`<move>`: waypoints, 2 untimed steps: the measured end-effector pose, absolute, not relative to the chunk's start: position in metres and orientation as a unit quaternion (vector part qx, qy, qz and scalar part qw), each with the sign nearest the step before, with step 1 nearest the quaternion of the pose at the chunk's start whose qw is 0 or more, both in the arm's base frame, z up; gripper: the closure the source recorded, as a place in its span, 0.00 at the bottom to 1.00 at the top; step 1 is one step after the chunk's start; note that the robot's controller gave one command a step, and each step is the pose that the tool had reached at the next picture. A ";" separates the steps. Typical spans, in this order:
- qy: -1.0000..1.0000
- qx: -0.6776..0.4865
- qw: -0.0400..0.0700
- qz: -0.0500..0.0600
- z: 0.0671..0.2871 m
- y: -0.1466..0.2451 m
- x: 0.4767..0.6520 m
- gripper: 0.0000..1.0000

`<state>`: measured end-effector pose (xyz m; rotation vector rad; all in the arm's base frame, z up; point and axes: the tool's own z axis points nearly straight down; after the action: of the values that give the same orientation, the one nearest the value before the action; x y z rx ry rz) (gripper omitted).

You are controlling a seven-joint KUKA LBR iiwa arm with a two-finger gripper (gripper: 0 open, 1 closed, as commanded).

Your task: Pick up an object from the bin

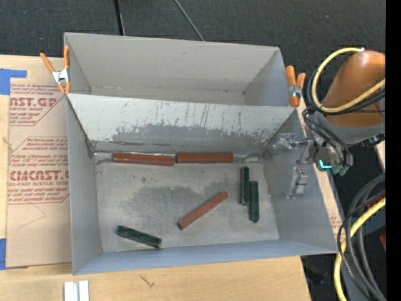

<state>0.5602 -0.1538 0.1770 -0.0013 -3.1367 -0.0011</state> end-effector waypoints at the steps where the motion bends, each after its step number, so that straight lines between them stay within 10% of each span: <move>1: -1.000 0.000 -0.001 0.000 0.181 -0.153 0.562 0.00; 2: -0.990 0.138 -0.005 0.002 0.131 -0.133 0.572 0.00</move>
Offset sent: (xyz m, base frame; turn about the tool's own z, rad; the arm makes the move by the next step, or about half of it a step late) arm 0.0183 0.0442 -0.1070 -0.5709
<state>0.5723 -0.1325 0.1309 0.4350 -3.1210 0.0056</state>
